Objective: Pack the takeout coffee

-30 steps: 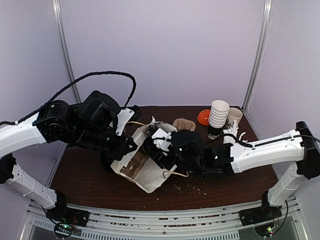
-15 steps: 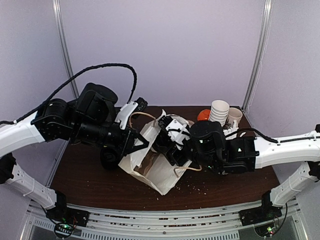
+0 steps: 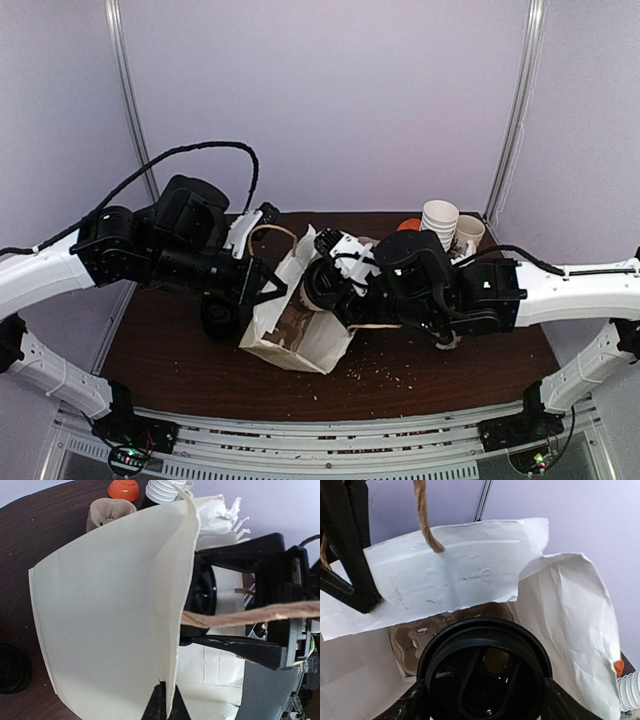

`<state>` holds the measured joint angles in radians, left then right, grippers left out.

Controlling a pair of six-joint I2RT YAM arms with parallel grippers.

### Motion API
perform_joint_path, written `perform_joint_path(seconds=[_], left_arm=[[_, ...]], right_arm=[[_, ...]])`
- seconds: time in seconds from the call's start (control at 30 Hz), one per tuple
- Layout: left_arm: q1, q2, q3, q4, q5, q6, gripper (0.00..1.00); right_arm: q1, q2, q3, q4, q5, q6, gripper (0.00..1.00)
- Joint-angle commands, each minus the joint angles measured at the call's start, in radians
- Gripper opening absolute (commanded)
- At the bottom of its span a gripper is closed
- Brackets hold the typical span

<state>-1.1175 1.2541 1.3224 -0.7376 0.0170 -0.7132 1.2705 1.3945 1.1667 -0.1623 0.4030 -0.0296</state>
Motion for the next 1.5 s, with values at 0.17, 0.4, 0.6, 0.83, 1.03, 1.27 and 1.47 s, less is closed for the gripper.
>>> perform_joint_path(seconds=[0.17,0.4,0.6,0.83,1.03,1.27,1.47], left_arm=[[0.074,-0.060,-0.083,0.067,0.046,-0.029,0.00],[0.089,-0.077,-0.127,0.086,0.082,-0.026,0.00],[0.120,-0.083,-0.133,0.060,0.076,-0.008,0.00],[0.155,-0.085,-0.090,0.006,0.026,-0.009,0.00],[0.163,-0.081,-0.037,0.021,0.060,-0.012,0.00],[0.163,-0.082,-0.066,0.055,0.109,0.008,0.00],[0.162,-0.088,-0.090,0.077,0.153,0.017,0.00]], right_arm=[[0.006,-0.007,0.045,-0.010,-0.061,-0.014,0.48],[0.006,-0.002,0.082,-0.068,-0.124,-0.042,0.48],[0.004,0.038,0.165,-0.056,-0.018,-0.070,0.49],[-0.007,0.105,0.271,-0.061,-0.040,-0.084,0.49],[-0.038,0.177,0.456,-0.231,-0.095,-0.102,0.49],[-0.057,0.167,0.572,-0.303,-0.122,-0.078,0.49],[-0.078,0.184,0.677,-0.395,-0.177,-0.046,0.49]])
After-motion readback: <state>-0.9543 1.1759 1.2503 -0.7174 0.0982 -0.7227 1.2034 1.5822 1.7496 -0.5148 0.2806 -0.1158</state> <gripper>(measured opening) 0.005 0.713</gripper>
